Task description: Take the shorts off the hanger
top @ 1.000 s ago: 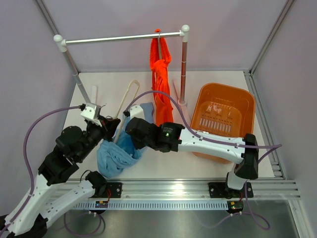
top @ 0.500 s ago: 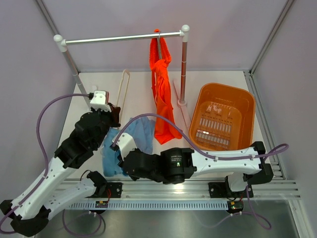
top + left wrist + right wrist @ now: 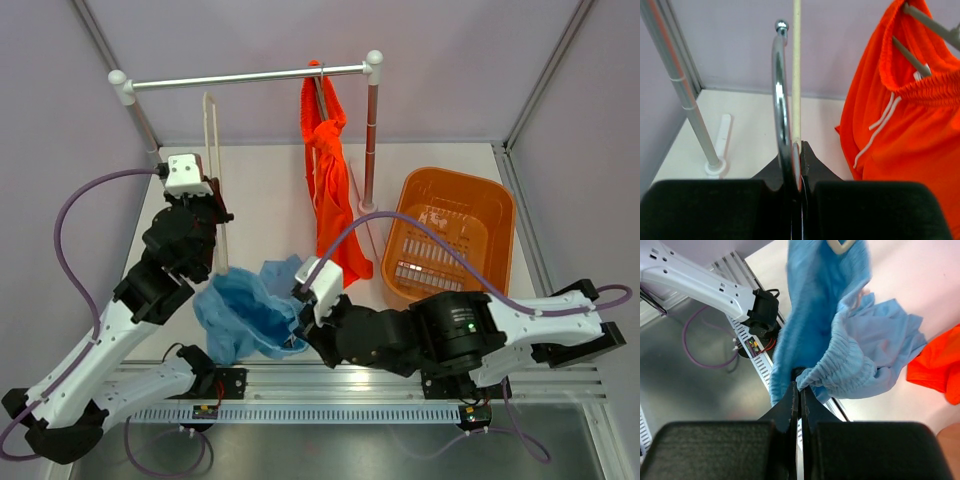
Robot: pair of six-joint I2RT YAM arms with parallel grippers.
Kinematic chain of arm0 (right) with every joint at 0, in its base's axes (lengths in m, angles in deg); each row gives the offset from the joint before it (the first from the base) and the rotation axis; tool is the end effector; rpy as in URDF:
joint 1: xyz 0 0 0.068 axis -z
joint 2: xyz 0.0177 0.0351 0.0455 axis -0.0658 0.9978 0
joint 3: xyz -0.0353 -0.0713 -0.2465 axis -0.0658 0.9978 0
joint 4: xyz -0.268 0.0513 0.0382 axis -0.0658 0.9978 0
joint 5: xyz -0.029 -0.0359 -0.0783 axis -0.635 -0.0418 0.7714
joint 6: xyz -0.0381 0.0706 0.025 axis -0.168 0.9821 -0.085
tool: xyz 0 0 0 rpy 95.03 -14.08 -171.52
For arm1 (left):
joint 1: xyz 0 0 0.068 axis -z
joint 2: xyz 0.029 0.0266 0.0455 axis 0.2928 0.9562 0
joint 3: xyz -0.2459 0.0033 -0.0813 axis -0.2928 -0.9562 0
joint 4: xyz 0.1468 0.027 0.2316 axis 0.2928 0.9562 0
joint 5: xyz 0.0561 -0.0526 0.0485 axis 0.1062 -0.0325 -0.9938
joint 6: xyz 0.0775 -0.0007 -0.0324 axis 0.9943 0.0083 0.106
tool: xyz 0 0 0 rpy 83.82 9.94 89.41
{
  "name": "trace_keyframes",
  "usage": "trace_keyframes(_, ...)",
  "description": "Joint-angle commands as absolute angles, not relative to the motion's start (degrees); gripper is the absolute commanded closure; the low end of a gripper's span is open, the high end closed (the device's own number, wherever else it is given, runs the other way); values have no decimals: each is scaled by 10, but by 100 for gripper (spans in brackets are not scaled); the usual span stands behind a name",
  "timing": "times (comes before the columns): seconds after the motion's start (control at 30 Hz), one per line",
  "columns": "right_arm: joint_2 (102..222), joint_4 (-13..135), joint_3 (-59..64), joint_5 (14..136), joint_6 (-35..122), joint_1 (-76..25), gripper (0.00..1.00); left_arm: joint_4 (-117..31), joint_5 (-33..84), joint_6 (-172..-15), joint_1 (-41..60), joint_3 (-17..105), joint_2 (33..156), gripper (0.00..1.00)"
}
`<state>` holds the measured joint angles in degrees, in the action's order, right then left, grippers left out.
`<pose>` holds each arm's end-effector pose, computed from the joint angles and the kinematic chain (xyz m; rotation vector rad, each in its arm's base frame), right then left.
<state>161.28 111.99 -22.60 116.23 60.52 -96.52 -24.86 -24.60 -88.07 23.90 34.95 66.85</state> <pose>-0.0163 0.3200 0.4355 -0.9976 1.8430 0.7350 0.1954 -0.1042 0.4238 -0.0935 1.5770 -0.0632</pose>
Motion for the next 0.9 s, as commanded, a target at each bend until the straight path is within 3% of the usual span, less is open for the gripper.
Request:
trace_keyframes(0.0,1579,1152,-228,1194,625,-977,100,-385,-311,-829,240,356,672,100)
trace_keyframes(0.13,1572,1206,-261,1229,643,-979,100,-376,-286,-845,237,357,676,100)
trace_keyframes(0.4,1580,1251,-383,1415,605,-950,100,-189,-151,-925,238,412,690,100)
trace_keyframes(0.57,1578,1123,-392,1372,471,-769,100,-118,-79,-948,238,410,681,100)
trace_keyframes(0.67,1609,1108,-465,1369,431,-668,100,-97,-56,-955,238,398,663,100)
trace_keyframes(0.8,1632,1059,-566,1412,357,-631,100,-83,-47,-942,238,352,615,100)
trace_keyframes(0.87,1620,953,-559,1483,253,-631,100,-77,-54,-935,238,335,584,100)
